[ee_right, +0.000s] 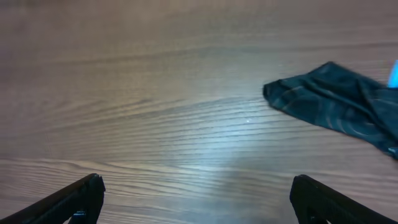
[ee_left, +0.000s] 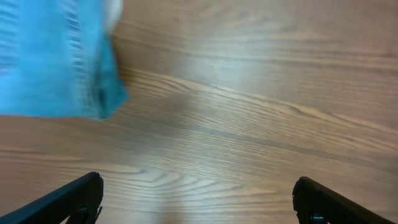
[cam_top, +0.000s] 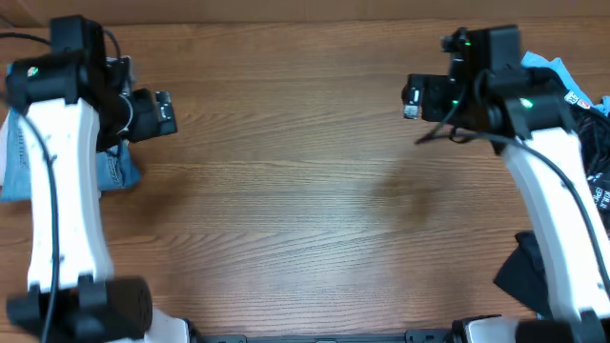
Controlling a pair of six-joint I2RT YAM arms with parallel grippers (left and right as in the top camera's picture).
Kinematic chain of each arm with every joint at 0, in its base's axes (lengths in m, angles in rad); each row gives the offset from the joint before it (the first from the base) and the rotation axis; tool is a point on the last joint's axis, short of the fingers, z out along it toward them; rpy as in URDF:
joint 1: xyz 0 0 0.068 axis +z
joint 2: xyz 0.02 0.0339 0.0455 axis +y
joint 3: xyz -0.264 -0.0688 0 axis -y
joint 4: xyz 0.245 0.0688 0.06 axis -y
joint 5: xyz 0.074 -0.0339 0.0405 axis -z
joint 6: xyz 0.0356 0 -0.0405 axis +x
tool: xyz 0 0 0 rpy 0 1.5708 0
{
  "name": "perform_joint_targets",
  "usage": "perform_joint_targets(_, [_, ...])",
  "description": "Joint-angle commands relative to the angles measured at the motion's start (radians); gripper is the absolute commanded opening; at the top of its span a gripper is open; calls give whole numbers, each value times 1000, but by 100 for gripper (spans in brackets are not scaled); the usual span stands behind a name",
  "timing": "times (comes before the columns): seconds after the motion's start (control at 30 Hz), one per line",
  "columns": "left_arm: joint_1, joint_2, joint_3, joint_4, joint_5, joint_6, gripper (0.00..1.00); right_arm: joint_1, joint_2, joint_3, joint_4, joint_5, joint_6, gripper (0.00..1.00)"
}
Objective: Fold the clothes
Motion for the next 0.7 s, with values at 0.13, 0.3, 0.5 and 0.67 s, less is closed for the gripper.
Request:
perform_joint_targets(0.13, [-44,-327,-182,140,-52,-18,100,-2,-243,-81,47,24,46,100])
perform_joint_targets(0.3, [-46,-597,-442,290,-54,20,100,-2,-435,-301,165,24,46,100])
perform_joint_targets(0.5, [-46,-924,-695,408,-54,24,100,-2,-709,-578,298,43,49,100])
perform_joint_targets(0.67, [-46,-1037,-747,401,-54,25,100,-2,-785,-629,153,42,49,100])
